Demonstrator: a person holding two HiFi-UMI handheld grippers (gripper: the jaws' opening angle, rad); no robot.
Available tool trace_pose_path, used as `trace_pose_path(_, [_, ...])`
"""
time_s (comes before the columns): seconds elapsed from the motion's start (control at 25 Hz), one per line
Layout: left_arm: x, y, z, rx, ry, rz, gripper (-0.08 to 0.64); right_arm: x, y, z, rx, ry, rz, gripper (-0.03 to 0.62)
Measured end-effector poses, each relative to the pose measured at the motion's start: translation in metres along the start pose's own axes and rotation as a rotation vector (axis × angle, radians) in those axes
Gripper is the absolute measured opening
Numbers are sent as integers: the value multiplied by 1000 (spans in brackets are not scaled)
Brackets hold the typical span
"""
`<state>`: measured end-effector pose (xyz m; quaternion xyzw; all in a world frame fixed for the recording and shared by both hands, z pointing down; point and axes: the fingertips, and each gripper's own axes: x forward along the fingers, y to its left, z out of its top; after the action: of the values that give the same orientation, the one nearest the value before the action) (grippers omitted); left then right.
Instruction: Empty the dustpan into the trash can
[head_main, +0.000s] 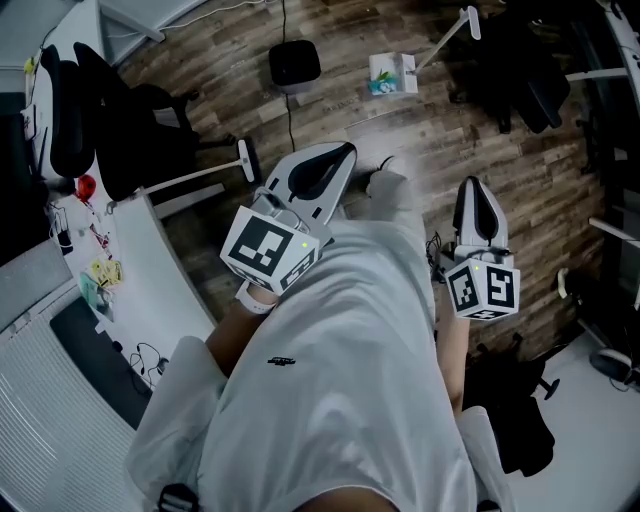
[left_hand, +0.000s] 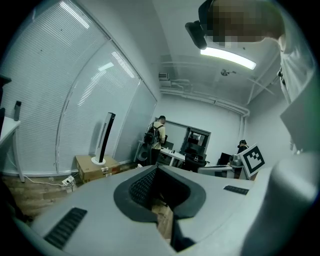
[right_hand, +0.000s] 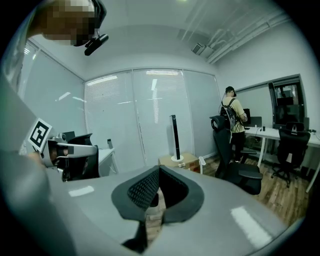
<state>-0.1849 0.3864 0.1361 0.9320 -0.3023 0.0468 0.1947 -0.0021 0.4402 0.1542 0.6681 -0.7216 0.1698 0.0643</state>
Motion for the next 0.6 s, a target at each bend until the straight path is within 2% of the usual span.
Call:
trace_pose_path(0.24, [4,17,-7,13,14,63,6,19,2,2,-26,17,47,12])
trace_pose_path(0.36, [20,22,-10,-7,25,66,6,34,-11,0,-15,22,50,12])
trace_pose_path(0.6, [74,33,7,12,52,84,6,80,-51,9,24,31,77,11])
